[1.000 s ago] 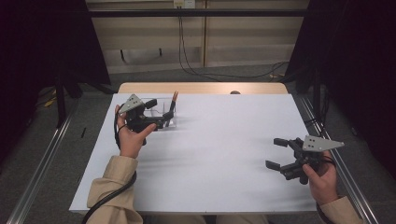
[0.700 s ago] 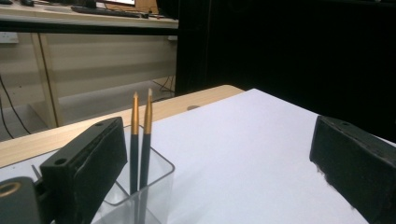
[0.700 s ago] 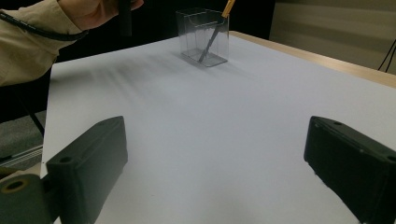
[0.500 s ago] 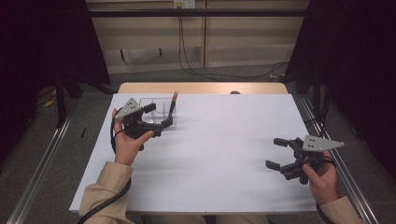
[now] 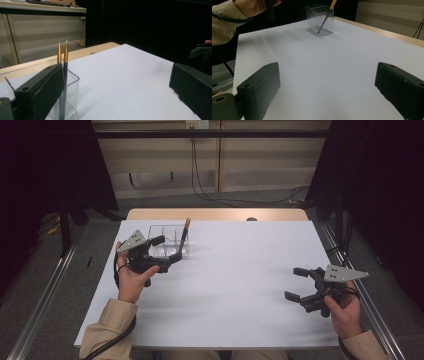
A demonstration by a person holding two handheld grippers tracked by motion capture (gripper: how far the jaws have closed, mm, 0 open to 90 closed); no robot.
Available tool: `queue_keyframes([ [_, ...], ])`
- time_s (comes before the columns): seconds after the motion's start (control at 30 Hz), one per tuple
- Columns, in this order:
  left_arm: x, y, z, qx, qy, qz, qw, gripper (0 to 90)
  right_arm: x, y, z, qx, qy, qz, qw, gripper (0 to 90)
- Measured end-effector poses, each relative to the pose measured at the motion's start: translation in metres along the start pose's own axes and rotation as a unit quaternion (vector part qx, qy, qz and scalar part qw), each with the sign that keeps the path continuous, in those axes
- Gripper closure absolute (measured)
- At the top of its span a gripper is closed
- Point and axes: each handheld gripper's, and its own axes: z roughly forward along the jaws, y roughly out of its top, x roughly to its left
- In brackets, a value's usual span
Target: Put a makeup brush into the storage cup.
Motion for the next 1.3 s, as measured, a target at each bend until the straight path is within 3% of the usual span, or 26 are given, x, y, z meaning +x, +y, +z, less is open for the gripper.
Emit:
queue_keyframes([
  [0.6, -0.005, -0.010, -0.025, 0.009, -0.014, 0.023, 0.9996, 0.0, 0.001, 0.000, 0.000, 0.003, -0.002, -0.001, 1.0000, 5.4],
  [0.73, -0.004, -0.013, -0.031, 0.011, -0.015, 0.020, 0.9996, 0.0, 0.001, 0.000, 0.000, 0.002, -0.001, -0.002, 1.0000, 5.4],
  [1.3, -0.001, -0.021, -0.057, 0.011, -0.001, 0.032, 0.9994, 0.0, 0.001, 0.000, 0.000, 0.000, -0.002, -0.002, 1.0000, 5.4],
])
